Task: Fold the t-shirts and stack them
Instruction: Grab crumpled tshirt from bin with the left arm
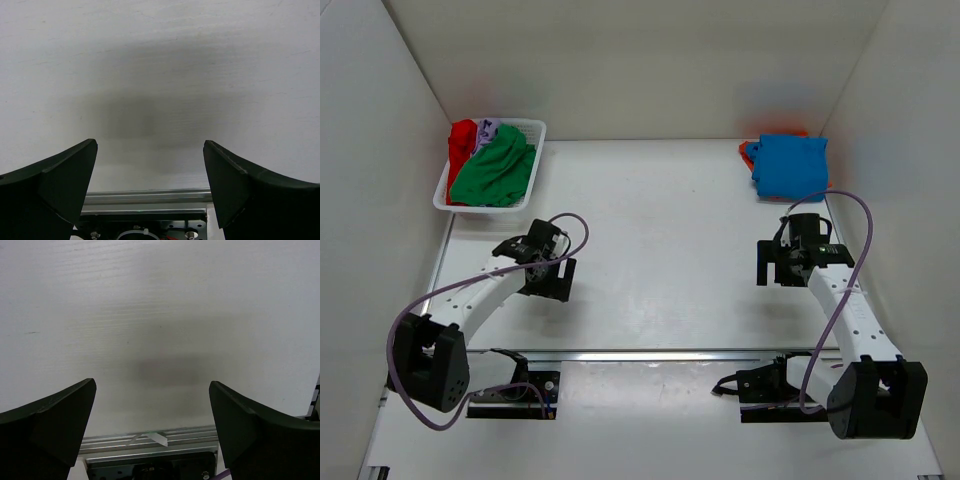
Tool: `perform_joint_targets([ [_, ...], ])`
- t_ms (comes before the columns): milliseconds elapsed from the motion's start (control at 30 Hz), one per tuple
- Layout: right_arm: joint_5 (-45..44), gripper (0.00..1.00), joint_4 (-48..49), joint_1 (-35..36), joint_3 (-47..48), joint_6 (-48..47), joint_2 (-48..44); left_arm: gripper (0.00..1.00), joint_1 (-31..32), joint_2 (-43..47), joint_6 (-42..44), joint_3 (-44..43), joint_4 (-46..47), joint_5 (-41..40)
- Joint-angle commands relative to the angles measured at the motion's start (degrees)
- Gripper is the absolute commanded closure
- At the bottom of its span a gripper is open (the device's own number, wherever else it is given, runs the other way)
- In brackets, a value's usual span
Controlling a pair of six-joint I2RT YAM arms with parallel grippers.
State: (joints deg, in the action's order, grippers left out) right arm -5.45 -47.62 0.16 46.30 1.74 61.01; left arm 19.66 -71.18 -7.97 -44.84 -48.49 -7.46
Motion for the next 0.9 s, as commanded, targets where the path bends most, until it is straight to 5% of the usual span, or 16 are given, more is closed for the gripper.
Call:
perform_joint_targets([
  [0,0.0,0.06,0.5,-1.39,0.98,0.46,0.33,0.01,0.82,2.44,0.41,0.37,0.06,-1.94],
  [867,1.5,0.17,0.41,-0.69,0.89,0.02,-1.16,0.01,-7.26,10.97,0.93,1.51,1.56,-0.19],
])
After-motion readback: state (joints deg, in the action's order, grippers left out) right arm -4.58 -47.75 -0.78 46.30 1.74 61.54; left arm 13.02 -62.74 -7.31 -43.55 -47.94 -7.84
